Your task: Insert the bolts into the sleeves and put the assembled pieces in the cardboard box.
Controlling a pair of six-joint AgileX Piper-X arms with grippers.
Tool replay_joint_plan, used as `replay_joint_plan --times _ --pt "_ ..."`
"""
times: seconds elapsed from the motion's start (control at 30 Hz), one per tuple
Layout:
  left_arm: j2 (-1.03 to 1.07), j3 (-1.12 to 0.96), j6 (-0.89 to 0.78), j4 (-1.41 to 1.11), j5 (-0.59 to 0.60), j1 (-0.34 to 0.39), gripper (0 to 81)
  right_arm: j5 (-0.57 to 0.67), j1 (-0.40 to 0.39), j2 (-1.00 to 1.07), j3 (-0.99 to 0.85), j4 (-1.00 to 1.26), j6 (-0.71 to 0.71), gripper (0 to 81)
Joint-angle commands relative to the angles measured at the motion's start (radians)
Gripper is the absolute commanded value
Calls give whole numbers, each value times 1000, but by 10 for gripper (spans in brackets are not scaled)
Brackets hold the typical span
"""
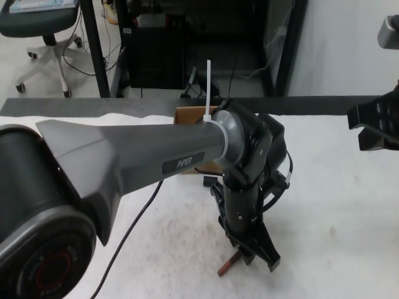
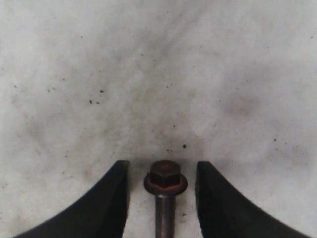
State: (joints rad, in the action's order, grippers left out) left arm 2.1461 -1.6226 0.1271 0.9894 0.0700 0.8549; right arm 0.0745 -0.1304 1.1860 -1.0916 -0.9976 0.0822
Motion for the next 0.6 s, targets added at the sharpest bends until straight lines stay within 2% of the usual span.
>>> replay_joint_plan --times 0.0,0.57 --pt "-5 -4 -9 7 -11 2 397 14 5 -13 -1 12 -8 5" --pt "-5 -4 -9 35 -9 0 388 14 5 -13 -1 31 -8 5"
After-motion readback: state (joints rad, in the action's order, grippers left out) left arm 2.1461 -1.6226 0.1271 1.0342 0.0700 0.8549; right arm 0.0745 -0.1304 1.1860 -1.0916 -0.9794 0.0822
